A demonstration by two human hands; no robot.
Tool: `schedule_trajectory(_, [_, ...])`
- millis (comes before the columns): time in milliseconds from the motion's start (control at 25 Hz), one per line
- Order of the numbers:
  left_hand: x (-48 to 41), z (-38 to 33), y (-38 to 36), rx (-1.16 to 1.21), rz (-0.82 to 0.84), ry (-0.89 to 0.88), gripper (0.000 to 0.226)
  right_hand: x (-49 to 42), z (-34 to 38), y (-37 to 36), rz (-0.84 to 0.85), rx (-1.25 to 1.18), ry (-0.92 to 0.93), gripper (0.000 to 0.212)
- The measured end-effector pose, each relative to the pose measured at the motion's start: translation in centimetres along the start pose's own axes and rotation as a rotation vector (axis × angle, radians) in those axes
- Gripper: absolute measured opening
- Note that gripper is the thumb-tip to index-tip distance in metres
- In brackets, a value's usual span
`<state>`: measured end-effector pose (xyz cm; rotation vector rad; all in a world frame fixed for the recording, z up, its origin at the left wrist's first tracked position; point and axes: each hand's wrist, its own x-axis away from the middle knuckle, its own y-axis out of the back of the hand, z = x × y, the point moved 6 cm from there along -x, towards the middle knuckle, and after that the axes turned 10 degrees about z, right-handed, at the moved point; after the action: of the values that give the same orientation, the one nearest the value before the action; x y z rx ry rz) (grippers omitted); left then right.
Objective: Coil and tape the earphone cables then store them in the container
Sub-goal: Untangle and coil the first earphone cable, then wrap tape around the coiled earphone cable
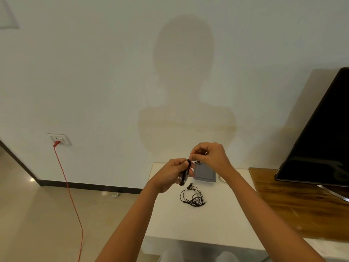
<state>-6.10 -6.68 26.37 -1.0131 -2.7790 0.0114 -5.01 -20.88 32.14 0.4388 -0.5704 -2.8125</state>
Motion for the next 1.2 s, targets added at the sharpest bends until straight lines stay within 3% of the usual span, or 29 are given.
schedule_trajectory(160, [-0.2,0.5,-1.9,0.254,0.037,-0.001,0.033,0.4,-3.6,-1.4,0.075,-0.372,-0.088,0.007])
schedule_trajectory(400, [-1.4,4.2,-1.8,0.515,-0.033,0.013,0.03,3.1,-8.5,-4.2,0.175,-0.545,-0.246,0.022])
schedule_trajectory(640, [-3.3,9.2,-1.7,0.642,-0.028,0.214,0.03,4.4,-13.4,-4.0,0.089,-0.413,-0.294,0.014])
schedule_trajectory(880, [-6.4,13.6,-1.7,0.303,-0.055,0.301,0.026,4.7,-20.2,-4.2,0.21,-0.43,-0.438,0.018])
schedule_trajectory(1000, [-8.5,15.7,-1.1,0.216,-0.165,0.306,0.023,4.7,-25.7,-3.2,0.128,-0.395,-0.614,0.017])
schedule_trajectory(1120, [-10.0,18.0,-0.9,0.25,-0.224,0.312,0.023,5.4,-32.1,0.5,-0.116,-0.001,-0.725,0.021])
schedule_trajectory(1200, [-10.6,19.2,-1.0,0.291,-0.224,0.304,0.026,5.9,-35.7,2.1,-0.081,0.218,-0.763,0.036])
